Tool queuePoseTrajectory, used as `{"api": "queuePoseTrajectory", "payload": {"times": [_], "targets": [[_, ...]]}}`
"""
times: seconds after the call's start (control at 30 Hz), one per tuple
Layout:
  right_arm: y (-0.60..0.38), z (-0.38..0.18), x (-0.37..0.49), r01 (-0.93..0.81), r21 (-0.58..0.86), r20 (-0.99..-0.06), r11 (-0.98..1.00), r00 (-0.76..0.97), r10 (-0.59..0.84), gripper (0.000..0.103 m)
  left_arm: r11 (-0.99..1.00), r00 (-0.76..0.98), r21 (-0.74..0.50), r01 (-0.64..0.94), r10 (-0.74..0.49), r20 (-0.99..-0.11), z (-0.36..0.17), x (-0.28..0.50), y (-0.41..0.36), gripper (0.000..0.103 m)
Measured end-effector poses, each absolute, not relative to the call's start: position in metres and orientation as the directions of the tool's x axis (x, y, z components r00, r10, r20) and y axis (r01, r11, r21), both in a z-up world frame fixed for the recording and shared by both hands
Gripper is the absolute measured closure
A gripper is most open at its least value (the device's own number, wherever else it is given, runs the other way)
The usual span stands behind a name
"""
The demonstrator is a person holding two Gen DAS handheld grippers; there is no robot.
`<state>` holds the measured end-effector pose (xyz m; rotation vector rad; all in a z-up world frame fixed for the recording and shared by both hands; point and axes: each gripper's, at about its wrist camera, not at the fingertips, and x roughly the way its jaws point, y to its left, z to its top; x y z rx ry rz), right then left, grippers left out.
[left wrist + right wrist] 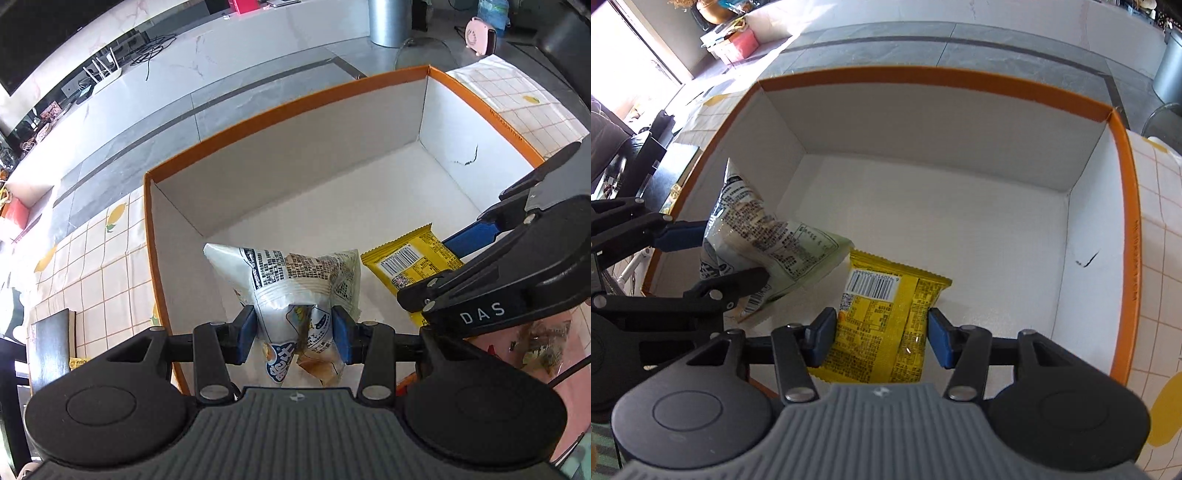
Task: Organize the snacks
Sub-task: 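Carry both bags into the orange box and open both tools, then withdraw both tools from the box back toward the snack pile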
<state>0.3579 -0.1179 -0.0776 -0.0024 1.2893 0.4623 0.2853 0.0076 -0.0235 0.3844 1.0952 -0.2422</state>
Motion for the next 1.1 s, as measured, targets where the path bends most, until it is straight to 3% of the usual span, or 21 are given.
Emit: {"api": "queuePoseTrajectory", "payload": {"times": [0.37,0.67,1.1], "targets": [[-0.11,-0.103,0.371,-0.253,0.289,-0.943,0.923,0.093,0.32,0.051,0.91,0.42,0.205,0.36,0.038,-0.907,-0.03,0.296,0.009,0.051],[-0.102,-0.108,0.371,-0.227,0.286,-0.949,0.931,0.068,0.308,0.05,0.908,0.468,0.235,0.346,0.051,-0.882,-0.015,0.29,0.013,0.03],[-0.109,-0.061,0.351,-0.219,0.255,-0.943,0.942,0.161,0.293,0.042,0.937,0.54,0.197,0.29,0.01,-0.841,0.026,0.263,0.024,0.029]]}}
